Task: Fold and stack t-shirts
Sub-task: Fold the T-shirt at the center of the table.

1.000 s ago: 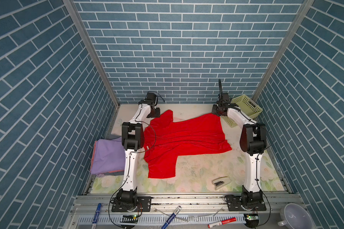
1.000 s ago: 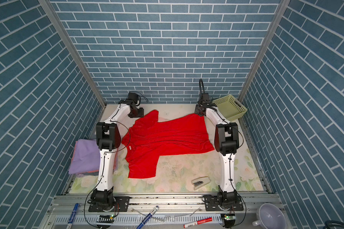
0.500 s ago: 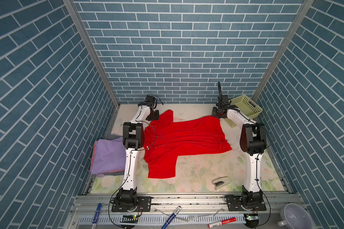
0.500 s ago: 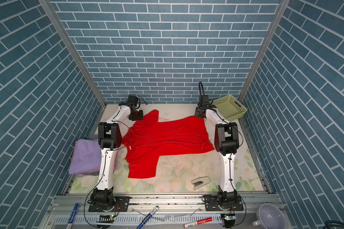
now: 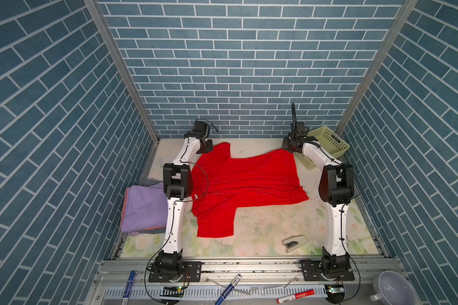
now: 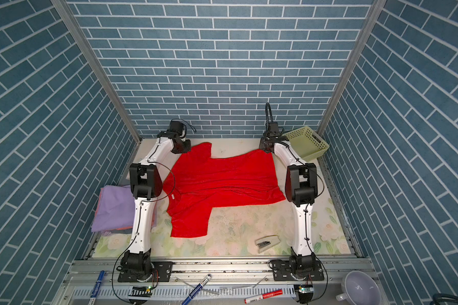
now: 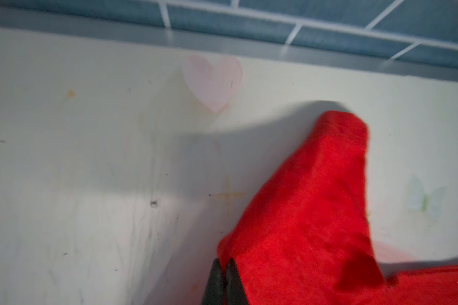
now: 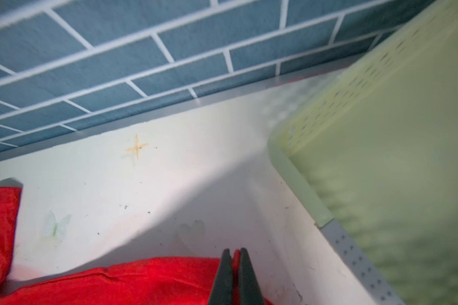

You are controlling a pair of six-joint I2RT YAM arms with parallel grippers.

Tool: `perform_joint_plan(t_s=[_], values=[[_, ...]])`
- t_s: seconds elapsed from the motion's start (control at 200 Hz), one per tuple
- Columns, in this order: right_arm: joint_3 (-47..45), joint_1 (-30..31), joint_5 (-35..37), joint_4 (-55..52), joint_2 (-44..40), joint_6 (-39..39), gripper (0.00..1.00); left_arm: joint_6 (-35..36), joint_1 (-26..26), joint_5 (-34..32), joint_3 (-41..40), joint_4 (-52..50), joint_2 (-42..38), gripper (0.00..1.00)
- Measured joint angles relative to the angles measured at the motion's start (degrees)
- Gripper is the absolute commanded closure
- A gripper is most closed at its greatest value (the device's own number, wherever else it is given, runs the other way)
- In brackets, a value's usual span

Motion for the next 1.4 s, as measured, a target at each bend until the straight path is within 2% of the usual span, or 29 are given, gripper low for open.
perform_joint_plan(t_s=[0.095,0.27,0.305,0.355,0.39,0.4,0.42,0.525,0.605,0.68,0.765,0.87,0.965,1.125,1.4], values=[[-1.5,0.0,0.6,1.5,-1.5,-0.4,1.0,0.6,0.0,-0.8,-7.8,4.6,-7.8,1.0],[-15.8,0.0,1.8,4.8,-13.2,-0.5,1.0,1.4,-0.3,-2.8,-35.7,16.6,-31.8,1.0],[-19.7,0.0,1.8,5.8,-16.2,-0.3,1.0,1.4,-0.6,-3.5,-42.4,19.1,-37.1,0.89],[-24.8,0.0,1.8,6.8,-20.1,0.0,1.0,1.3,-1.5,-5.2,-51.4,21.1,-44.2,0.61],[-28.3,0.0,1.8,7.1,-22.5,0.4,1.0,1.0,-2.6,-6.3,-57.3,21.8,-48.8,0.49],[-29.0,0.0,1.8,7.1,-22.9,0.5,1.0,0.7,-3.1,-6.6,-59.3,22.0,-50.4,0.42],[-30.8,0.0,1.9,7.3,-24.0,0.8,1.0,0.3,-3.9,-7.5,-62.2,22.2,-52.6,0.34],[-37.0,0.0,2.3,7.3,-25.8,1.9,1.0,-3.8,-8.4,-10.5,-75.5,21.8,-61.9,0.28],[-39.2,0.0,2.3,6.2,-25.3,2.3,1.0,-6.4,-8.9,-12.8,-81.4,20.8,-65.7,0.24],[-39.2,0.0,2.2,5.3,-24.5,2.3,1.0,-7.8,-8.1,-14.8,-82.1,19.3,-66.1,0.24],[-39.1,0.0,2.0,5.3,-23.7,2.3,1.0,-8.2,-7.3,-16.1,-78.5,17.7,-63.3,0.27],[-38.9,0.0,1.6,5.0,-22.6,2.3,1.0,-8.1,-6.7,-15.7,-71.4,17.2,-56.2,0.27],[-38.8,0.1,1.5,5.0,-21.9,2.3,1.0,-8.2,-6.1,-13.8,-66.1,16.6,-49.3,0.33],[-38.8,0.0,1.5,5.0,-21.8,2.3,1.0,-9.3,-4.2,-11.5,-61.7,14.4,-40.2,0.35],[-38.8,0.0,1.6,5.6,-21.8,2.3,1.0,-12.7,-0.8,-7.5,-62.3,12.8,-38.9,0.43]])
